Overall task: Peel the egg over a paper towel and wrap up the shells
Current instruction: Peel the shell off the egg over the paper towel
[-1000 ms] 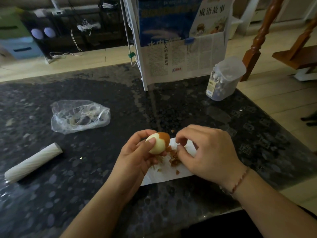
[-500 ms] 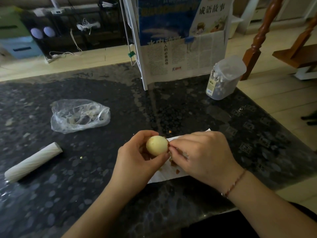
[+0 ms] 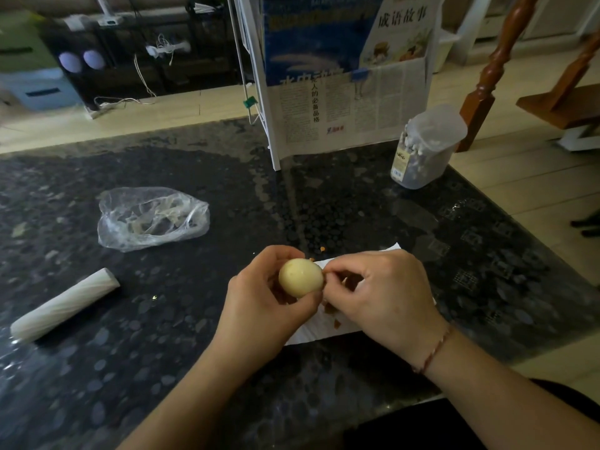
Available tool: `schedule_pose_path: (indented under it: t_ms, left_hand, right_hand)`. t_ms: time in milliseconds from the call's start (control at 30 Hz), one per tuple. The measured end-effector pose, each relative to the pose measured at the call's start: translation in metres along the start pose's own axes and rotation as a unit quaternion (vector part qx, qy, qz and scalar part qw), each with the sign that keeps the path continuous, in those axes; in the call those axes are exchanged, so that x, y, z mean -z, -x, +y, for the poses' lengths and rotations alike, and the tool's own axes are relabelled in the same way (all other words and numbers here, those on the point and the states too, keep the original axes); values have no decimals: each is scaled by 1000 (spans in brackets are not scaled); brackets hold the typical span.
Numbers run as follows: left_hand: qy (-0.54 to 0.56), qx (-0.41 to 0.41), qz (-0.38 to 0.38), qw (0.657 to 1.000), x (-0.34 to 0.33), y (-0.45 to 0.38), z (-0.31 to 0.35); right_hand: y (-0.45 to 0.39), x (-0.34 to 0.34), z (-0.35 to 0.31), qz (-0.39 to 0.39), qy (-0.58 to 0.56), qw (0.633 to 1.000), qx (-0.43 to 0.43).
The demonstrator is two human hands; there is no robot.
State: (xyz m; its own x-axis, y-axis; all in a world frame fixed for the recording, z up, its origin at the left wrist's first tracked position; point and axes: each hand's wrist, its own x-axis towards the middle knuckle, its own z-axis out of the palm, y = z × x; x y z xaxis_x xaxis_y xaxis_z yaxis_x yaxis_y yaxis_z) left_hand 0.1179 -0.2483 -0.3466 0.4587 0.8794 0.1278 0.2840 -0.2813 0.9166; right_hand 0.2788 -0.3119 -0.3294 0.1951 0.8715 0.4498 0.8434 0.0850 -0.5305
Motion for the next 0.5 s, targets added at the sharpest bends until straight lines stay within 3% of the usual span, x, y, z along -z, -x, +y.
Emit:
schedule_pose_path:
  t_ms: [200,500]
  left_hand:
    - [50,22,-29,998,1,-2,1]
    - [111,43,-82,990,6,-2,2]
  right_hand:
    - [-2,3,3,-37,-25,999,6]
    - [-4,2,13,-143,-288,943,-79]
